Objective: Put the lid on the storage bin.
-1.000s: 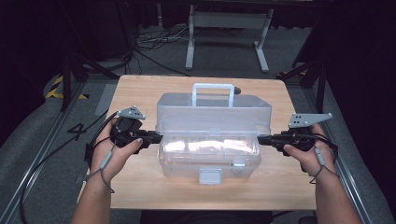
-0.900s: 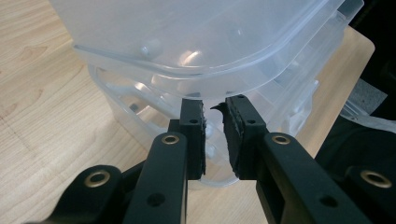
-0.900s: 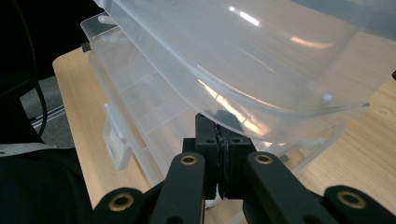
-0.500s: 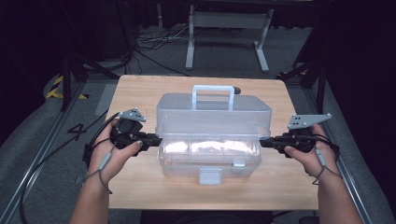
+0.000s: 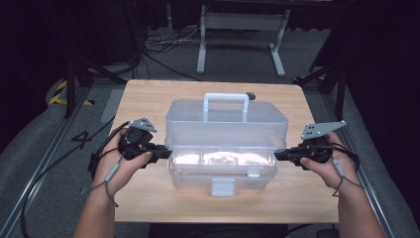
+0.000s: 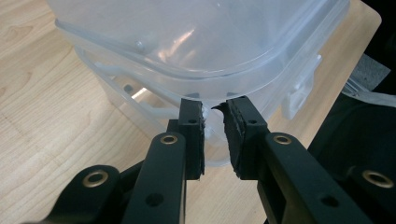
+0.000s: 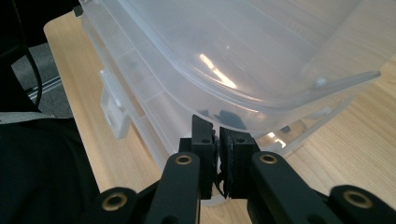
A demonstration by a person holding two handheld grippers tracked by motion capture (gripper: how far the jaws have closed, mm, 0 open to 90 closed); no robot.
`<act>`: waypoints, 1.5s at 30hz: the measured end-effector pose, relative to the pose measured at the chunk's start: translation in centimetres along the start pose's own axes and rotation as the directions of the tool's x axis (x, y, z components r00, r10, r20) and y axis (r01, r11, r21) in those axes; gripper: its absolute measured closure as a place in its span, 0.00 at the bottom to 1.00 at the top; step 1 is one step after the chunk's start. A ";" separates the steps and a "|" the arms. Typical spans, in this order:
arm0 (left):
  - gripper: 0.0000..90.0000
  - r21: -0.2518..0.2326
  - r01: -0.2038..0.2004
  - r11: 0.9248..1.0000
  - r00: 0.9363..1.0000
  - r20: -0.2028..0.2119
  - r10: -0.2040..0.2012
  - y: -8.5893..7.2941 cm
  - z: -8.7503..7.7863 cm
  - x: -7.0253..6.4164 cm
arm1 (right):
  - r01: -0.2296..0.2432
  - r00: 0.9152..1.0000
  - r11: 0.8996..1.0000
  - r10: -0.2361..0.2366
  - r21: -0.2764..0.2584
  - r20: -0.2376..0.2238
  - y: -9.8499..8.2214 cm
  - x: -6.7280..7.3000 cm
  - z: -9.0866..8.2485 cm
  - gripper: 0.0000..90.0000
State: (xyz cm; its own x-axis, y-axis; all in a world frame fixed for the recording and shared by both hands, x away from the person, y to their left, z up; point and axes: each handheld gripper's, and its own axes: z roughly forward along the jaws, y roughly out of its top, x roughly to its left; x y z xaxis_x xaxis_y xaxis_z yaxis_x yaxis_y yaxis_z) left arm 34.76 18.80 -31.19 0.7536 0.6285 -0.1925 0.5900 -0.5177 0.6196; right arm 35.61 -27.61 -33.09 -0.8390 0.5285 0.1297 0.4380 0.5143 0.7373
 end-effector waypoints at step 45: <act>0.85 0.187 -0.061 0.981 0.998 0.039 0.054 -0.4 1.2 0.0 | 0.004 1.000 0.983 -0.003 0.183 -0.008 -0.8 0.3 0.9 0.93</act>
State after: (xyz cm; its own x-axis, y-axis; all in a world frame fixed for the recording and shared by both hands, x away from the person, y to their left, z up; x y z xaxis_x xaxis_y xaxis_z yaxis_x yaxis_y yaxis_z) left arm 34.81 18.30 -32.38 0.7952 0.5766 -0.1878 0.5869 -0.6540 0.4773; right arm 35.30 -27.32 -34.26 -0.8425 0.5221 0.1327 0.4865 0.6316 0.6037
